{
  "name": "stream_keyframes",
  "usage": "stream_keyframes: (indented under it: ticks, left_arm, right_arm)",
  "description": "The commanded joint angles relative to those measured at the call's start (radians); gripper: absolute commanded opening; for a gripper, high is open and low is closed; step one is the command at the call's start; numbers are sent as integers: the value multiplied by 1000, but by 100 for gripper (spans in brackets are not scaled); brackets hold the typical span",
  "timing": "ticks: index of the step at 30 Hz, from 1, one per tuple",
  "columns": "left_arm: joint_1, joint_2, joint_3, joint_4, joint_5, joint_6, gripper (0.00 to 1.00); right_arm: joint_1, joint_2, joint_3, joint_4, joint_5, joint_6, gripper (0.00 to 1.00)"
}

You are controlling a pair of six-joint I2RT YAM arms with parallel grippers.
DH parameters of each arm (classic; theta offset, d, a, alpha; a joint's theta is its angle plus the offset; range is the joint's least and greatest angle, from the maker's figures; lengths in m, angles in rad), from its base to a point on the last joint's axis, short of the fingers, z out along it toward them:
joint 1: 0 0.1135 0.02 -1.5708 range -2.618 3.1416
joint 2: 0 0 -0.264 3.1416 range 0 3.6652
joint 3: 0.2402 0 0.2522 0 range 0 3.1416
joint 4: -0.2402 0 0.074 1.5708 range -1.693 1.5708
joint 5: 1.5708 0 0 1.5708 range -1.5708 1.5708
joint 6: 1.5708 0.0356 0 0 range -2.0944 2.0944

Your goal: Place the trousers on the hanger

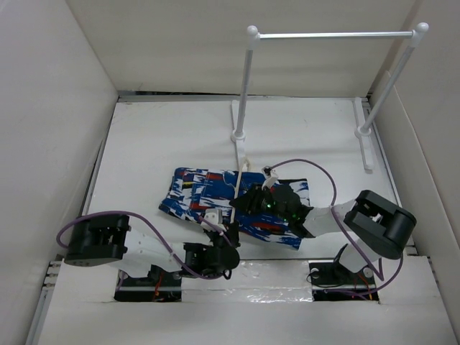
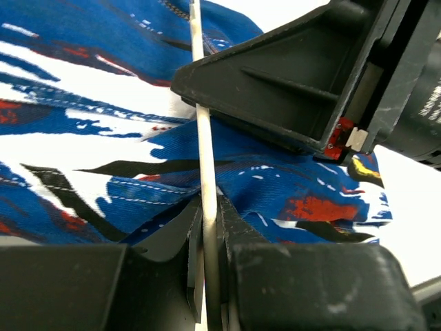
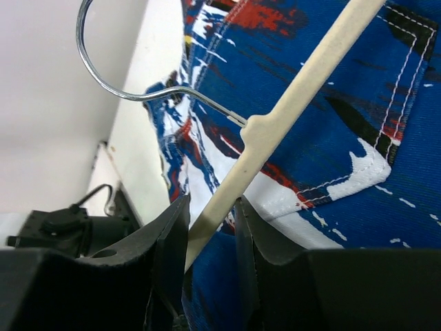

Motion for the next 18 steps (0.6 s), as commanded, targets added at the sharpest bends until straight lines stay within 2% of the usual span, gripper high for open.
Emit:
stream_keyframes:
  ticks: [1,3,5,6,8,9,12,18]
  left_arm:
    - [-19,-104,22,115,-4,80,0]
    - [-19,-165,14,179,16,174,0]
    - [-19,-211,5,225,35,248,0]
    - [-19,-257,6,243,48,280,8]
    - [-19,-306,17,245,61,354,16]
    - [-19,-355,22,242,75,376,25]
    - [-19,-452,49,189,90,425,34]
    - [-19,-640,132,66,92,455,35]
  right_arm:
    - [12,4,-30,240,-24,29,8]
    - [2,-28,-50,283,-31,61,0]
    - [-9,-68,-49,272,-40,70,0]
    - [-9,-91,-41,243,-43,72,0]
    - [-20,-164,-33,212,-49,75,0]
    - [-32,-190,-29,182,-52,77,0]
    - [-61,-287,-21,148,-73,106,0]
    - [-83,-486,17,2,-69,138,0]
